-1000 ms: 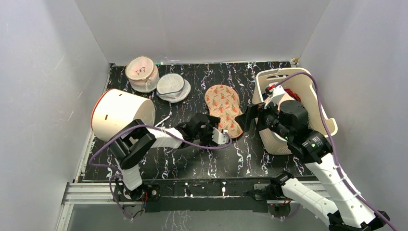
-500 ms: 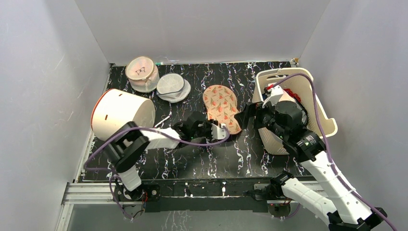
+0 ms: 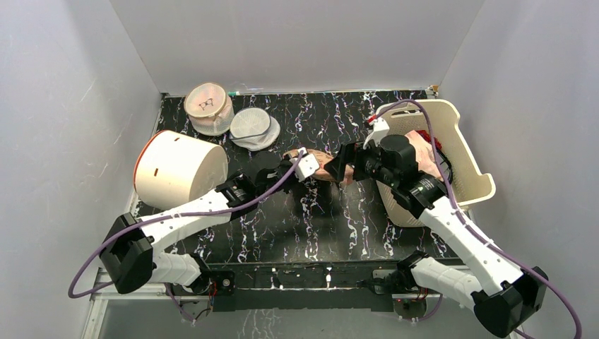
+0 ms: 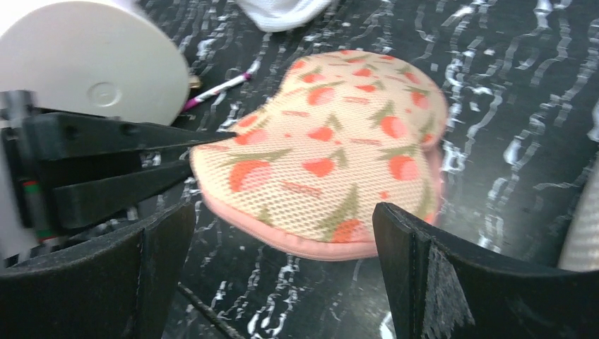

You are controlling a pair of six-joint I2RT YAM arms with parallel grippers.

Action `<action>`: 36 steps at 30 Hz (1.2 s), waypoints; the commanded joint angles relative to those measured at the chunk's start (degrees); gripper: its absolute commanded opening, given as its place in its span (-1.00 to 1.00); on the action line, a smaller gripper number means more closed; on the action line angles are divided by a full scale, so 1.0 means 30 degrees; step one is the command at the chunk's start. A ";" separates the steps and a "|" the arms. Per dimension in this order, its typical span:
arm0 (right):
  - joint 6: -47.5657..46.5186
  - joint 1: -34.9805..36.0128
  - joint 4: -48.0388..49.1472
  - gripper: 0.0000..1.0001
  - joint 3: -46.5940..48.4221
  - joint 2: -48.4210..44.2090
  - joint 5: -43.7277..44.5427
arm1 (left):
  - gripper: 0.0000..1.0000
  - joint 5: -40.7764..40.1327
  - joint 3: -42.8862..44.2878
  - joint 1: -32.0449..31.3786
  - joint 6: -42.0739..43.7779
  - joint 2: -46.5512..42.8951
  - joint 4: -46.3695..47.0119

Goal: Unzip the laundry bag and remove the bra
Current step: Unzip the laundry bag at the center of the board.

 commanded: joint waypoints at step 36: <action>0.8838 0.0026 0.7489 0.61 -0.1145 0.4369 -0.2421 | -1.00 0.5916 0.0815 0.1086 -0.3912 -0.0121 -0.1409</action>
